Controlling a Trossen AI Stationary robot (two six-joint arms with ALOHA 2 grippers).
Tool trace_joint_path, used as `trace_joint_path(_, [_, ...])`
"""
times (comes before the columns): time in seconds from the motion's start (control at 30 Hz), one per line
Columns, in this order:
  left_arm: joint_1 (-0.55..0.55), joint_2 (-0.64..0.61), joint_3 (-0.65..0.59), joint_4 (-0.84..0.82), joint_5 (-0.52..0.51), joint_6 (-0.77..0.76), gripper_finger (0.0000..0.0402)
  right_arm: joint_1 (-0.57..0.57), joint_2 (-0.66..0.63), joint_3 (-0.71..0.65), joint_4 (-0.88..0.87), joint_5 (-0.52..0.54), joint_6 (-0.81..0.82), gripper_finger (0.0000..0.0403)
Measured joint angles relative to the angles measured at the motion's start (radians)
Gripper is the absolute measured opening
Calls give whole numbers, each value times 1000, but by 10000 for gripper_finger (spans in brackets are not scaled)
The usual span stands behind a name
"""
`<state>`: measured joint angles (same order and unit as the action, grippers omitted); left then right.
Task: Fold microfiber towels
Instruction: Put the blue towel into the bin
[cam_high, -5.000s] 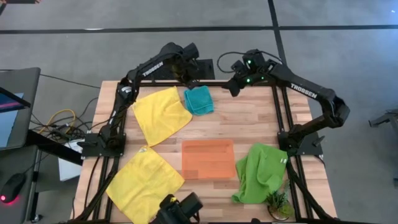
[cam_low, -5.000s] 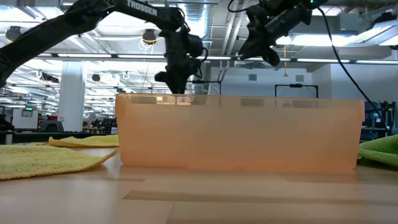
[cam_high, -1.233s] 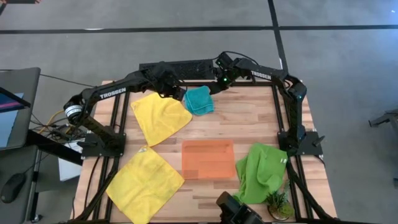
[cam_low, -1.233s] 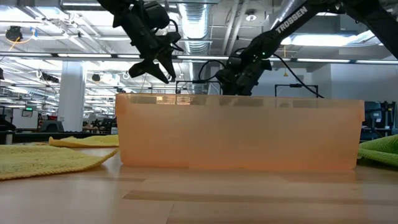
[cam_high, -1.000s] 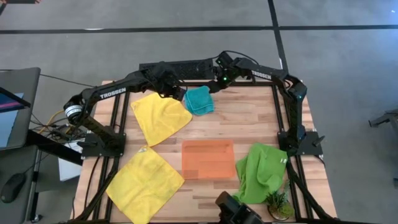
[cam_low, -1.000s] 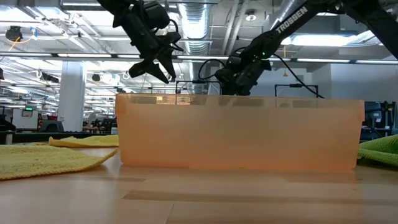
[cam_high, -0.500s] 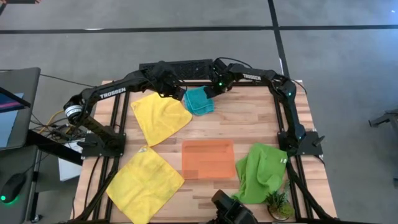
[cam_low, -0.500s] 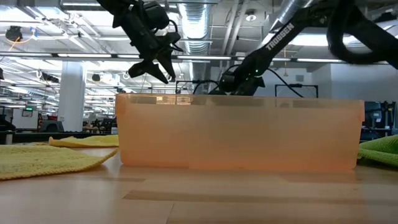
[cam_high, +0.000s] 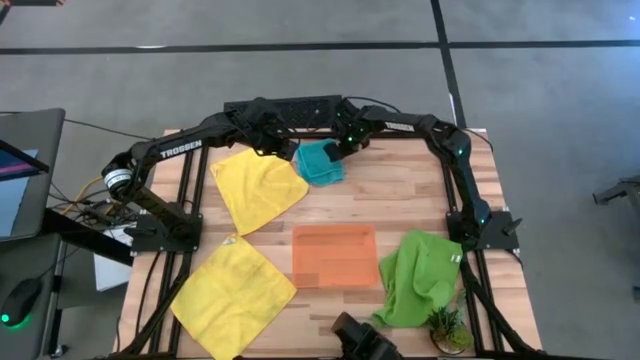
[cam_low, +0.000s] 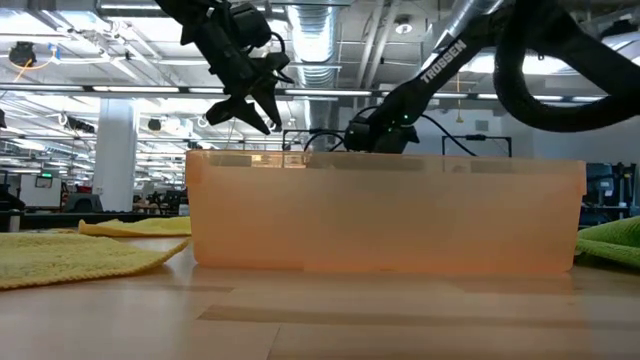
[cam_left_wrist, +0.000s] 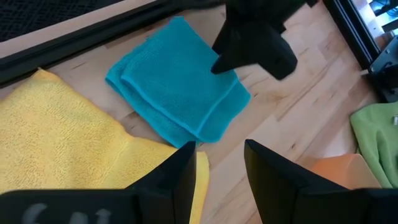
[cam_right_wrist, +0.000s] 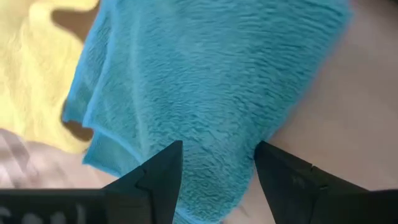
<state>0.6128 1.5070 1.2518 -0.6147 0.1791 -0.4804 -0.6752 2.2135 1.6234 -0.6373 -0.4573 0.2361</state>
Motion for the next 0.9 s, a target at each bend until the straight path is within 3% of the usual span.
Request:
trace_joint_path(0.17, [0,0,0,1,0,18,127,34,0,0,-9,70,-8,217])
trace_joint_path(0.47, [0,0,0,0,-1,18,127,38,5,1,-108,91,-9,181])
trace_joint_path(0.9, [0,0,0,0,-2,32,127,39,13,5,-125,121,-37,12])
